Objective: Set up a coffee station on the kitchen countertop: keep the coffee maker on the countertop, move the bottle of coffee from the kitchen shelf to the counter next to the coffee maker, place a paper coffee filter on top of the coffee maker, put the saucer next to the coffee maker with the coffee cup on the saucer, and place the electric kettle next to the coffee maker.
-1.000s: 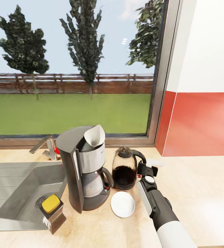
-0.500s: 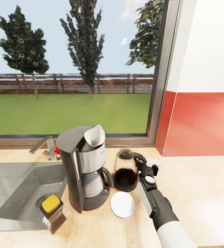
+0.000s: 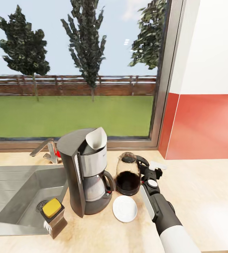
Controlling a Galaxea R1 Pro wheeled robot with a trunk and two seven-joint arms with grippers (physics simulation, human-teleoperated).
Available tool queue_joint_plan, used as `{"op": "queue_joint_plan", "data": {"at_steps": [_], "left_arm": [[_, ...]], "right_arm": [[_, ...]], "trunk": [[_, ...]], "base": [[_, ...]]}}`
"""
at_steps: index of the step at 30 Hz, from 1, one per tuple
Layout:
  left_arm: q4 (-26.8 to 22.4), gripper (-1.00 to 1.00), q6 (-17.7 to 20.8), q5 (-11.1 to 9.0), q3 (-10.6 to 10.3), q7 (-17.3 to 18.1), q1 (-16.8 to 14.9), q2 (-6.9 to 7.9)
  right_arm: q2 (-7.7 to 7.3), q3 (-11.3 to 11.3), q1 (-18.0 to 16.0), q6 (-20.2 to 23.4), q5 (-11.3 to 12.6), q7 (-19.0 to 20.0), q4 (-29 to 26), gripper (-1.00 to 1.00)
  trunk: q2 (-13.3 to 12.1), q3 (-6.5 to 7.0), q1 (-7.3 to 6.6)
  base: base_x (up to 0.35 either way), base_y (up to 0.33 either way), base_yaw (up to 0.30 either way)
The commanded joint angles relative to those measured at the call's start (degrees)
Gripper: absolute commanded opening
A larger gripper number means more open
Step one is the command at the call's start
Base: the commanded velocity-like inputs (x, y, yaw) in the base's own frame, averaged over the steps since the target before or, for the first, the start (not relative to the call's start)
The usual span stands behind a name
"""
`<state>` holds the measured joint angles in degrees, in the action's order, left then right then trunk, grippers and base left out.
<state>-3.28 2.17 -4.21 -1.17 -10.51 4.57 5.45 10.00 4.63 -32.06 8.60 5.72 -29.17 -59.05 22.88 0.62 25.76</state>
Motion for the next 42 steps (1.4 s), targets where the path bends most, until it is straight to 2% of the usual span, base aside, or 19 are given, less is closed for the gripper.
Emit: {"op": "queue_joint_plan", "data": {"at_steps": [1, 34, 39, 42], "left_arm": [[-0.2, 1.0, 0.2, -0.4, -0.2, -0.1, 0.1, 0.0], [-0.2, 1.0, 0.2, -0.6, 0.1, -0.2, 0.1, 0.0], [-0.3, 1.0, 0.2, -0.6, 0.1, -0.2, 0.0, 0.0], [-0.3, 1.0, 0.2, -0.5, -0.2, -0.2, -0.1, -0.06]], "right_arm": [[0.0, 0.1, 0.0, 0.2, 0.3, -0.4, -0.1, 1.0], [0.0, 0.1, 0.0, 0.2, 0.2, -0.4, 0.2, 1.0], [0.0, 0.1, 0.0, 0.1, 0.3, -0.3, 2.9, 1.0], [0.0, 0.1, 0.0, -2.5, 0.3, -0.3, 6.9, 1.0]], "trunk": [[0.0, 0.0, 0.02], [0.0, 0.0, 0.02], [0.0, 0.0, 0.02], [0.0, 0.0, 0.02]], "base": [[0.0, 0.0, 0.0], [-0.306, 0.0, 0.0], [-0.324, 0.0, 0.0], [-0.325, 0.0, 0.0]]}}
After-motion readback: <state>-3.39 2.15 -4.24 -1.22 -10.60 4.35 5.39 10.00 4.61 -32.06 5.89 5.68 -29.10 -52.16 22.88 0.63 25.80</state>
